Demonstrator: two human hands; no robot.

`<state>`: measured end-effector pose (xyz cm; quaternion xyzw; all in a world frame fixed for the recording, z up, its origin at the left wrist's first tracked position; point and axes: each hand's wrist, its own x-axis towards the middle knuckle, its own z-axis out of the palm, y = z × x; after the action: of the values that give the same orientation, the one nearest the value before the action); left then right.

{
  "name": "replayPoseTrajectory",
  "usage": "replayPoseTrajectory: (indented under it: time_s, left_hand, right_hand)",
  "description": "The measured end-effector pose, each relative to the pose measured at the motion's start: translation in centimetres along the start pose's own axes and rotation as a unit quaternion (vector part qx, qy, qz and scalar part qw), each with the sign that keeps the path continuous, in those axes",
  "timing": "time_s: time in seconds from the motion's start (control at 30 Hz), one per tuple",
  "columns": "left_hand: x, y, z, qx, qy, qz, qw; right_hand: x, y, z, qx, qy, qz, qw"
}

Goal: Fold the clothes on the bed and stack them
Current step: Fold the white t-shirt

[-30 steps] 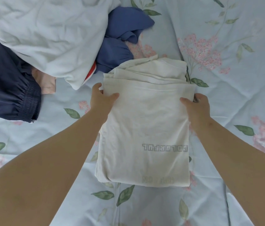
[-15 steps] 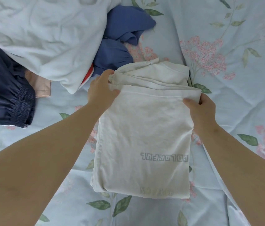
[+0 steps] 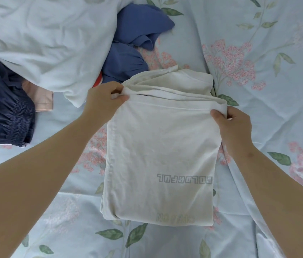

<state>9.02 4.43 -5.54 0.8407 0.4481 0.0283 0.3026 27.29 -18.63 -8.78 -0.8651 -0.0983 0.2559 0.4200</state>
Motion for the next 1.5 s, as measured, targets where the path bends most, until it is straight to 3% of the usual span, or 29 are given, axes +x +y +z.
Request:
replayPoseTrajectory:
  time_s: [0.17, 0.27, 0.33, 0.4, 0.53, 0.6, 0.77, 0.97, 1.17, 1.3, 1.4, 1.5]
  left_hand:
    - [2.1, 1.8, -3.5, -0.108, 0.030, -0.041, 0.993]
    - [4.1, 3.4, -4.2, -0.107, 0.085, -0.017, 0.990]
    - [4.6, 3.5, -3.3, -0.118, 0.100, -0.029, 0.988]
    - [3.5, 2.4, -1.6, -0.113, 0.089, -0.100, 0.985]
    - [-3.5, -1.6, 3.4, -0.176, 0.013, -0.231, 0.957]
    - [-7.4, -2.6, 4.9, -0.212, -0.017, -0.265, 0.941]
    - [-13.2, -3.4, 5.5, -0.180, -0.059, -0.317, 0.930]
    - [-19.1, -4.5, 4.9, -0.155, -0.052, -0.301, 0.939]
    - [-18.8, -6.6, 2.3, -0.267, -0.116, -0.281, 0.915]
    - [-18.5, -7.3, 3.5, -0.177, -0.226, -0.287, 0.914]
    - [-16.6, -6.5, 4.5, -0.142, -0.191, -0.295, 0.925]
    - [-13.3, -4.9, 4.5, -0.200, -0.122, -0.299, 0.925]
  right_hand:
    - [1.5, -3.6, -0.5, 0.051, 0.024, -0.027, 0.998]
    - [3.1, -6.8, 0.3, 0.160, 0.046, -0.040, 0.985]
    - [4.2, -7.3, 0.7, 0.233, 0.016, -0.027, 0.972]
    - [4.0, -6.1, 1.1, 0.204, -0.010, -0.005, 0.979]
    - [-1.7, -0.1, 2.0, 0.109, 0.026, 0.090, 0.990]
    - [-5.2, 2.8, 2.4, 0.070, -0.011, 0.121, 0.990]
    - [-9.8, 4.7, 2.8, 0.015, -0.051, 0.158, 0.986]
    - [-12.6, 4.9, 2.5, -0.010, -0.077, 0.200, 0.977]
    - [-12.9, 4.8, 0.3, -0.049, -0.057, 0.114, 0.991]
    - [-13.4, 5.9, -0.1, -0.095, -0.103, 0.144, 0.980]
    - [-12.6, 6.0, 0.0, -0.105, -0.109, 0.175, 0.973]
    - [-10.6, 4.6, 0.5, 0.025, -0.060, 0.183, 0.981]
